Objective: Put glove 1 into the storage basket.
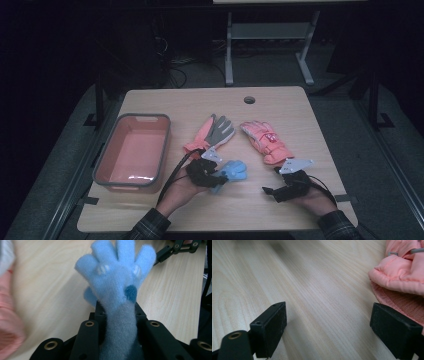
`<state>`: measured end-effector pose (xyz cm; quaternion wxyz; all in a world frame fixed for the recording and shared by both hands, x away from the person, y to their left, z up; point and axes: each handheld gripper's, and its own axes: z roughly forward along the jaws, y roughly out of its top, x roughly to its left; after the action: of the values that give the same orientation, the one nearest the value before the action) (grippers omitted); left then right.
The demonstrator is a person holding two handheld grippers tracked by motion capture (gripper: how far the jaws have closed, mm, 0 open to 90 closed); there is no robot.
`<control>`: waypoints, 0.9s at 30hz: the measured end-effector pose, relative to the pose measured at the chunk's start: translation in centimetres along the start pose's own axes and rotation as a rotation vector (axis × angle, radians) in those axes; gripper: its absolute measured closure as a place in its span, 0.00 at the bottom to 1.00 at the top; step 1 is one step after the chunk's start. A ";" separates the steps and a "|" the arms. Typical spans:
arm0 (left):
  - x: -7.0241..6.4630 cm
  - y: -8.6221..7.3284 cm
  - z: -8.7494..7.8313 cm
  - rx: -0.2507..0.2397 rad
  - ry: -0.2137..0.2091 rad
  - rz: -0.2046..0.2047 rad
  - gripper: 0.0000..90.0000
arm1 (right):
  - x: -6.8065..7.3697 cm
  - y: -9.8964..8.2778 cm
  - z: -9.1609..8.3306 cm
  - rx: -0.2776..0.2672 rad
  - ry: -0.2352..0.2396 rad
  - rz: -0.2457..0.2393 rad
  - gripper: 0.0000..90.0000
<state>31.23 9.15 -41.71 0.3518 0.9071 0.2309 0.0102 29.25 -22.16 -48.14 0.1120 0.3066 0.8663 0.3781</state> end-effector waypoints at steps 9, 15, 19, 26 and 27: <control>1.6 0.0 -3.0 -0.030 0.036 -0.046 0.81 | 0.0 0.0 0.0 -0.001 0.000 0.002 0.15; 2.6 0.0 -5.0 -0.051 0.065 -0.071 0.81 | 0.0 0.0 0.0 0.000 0.001 0.003 0.15; 3.1 -0.1 -6.3 -0.058 0.090 -0.083 0.81 | 0.0 0.1 0.1 0.000 0.001 0.003 0.15; 4.7 -0.6 -9.7 -0.100 0.161 -0.123 0.81 | 0.0 0.1 0.1 0.000 0.001 0.003 0.15; 4.9 -0.7 -10.0 -0.096 0.172 -0.121 0.81 | 0.0 0.1 0.1 0.000 0.001 0.003 0.15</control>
<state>33.47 18.02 -35.34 0.3736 0.8694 0.3138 0.0777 29.27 -22.08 -48.14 0.1110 0.3076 0.8659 0.3786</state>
